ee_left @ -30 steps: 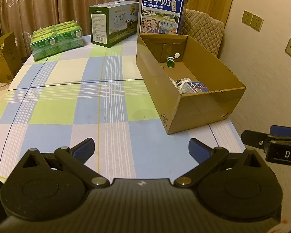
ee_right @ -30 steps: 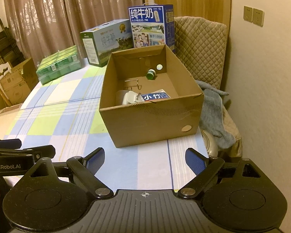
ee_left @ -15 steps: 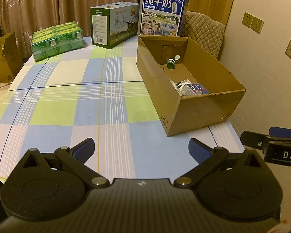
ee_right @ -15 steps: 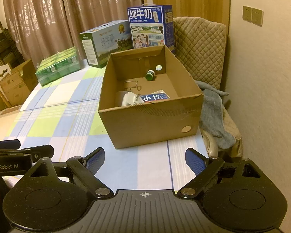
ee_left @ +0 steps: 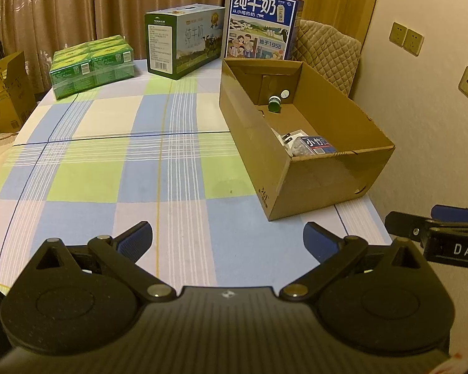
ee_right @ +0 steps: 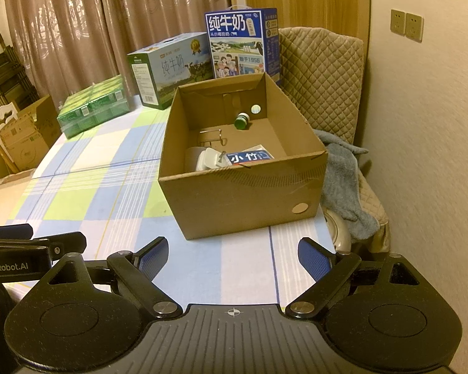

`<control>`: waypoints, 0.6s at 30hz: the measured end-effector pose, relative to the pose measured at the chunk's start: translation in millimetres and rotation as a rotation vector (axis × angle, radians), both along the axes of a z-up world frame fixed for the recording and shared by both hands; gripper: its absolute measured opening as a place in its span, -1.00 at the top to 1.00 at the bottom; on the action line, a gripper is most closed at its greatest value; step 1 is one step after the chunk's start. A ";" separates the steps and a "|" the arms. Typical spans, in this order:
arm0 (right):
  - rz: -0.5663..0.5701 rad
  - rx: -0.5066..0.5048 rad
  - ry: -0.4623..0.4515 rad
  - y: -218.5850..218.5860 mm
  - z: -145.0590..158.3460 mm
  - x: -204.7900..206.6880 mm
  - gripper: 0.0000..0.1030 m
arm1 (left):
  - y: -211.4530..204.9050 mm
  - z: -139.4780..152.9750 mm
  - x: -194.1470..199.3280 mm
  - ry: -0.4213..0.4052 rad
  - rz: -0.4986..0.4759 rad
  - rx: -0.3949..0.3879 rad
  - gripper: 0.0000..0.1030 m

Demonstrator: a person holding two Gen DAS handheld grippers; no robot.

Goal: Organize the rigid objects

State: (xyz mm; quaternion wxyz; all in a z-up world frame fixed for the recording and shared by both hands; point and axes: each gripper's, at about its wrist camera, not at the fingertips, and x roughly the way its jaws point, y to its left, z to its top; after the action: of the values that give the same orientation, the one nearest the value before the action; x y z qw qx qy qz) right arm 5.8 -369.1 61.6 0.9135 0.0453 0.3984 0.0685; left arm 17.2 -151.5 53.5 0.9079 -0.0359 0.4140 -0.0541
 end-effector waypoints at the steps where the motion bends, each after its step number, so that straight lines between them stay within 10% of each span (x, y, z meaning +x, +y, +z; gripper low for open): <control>1: 0.000 0.000 0.000 0.0 0.0 0.0 -0.69 | -0.1 -0.2 0.0 0.000 0.000 0.000 -0.97; 18: 0.000 0.000 0.002 0.6 -1.4 0.6 -0.69 | -0.6 -1.5 1.0 -0.001 -0.002 0.000 -0.97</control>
State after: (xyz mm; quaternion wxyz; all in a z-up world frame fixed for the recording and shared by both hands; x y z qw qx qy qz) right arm 6.5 -368.5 60.2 0.9131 0.0456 0.3994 0.0686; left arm 18.2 -152.0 52.0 0.9081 -0.0355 0.4136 -0.0551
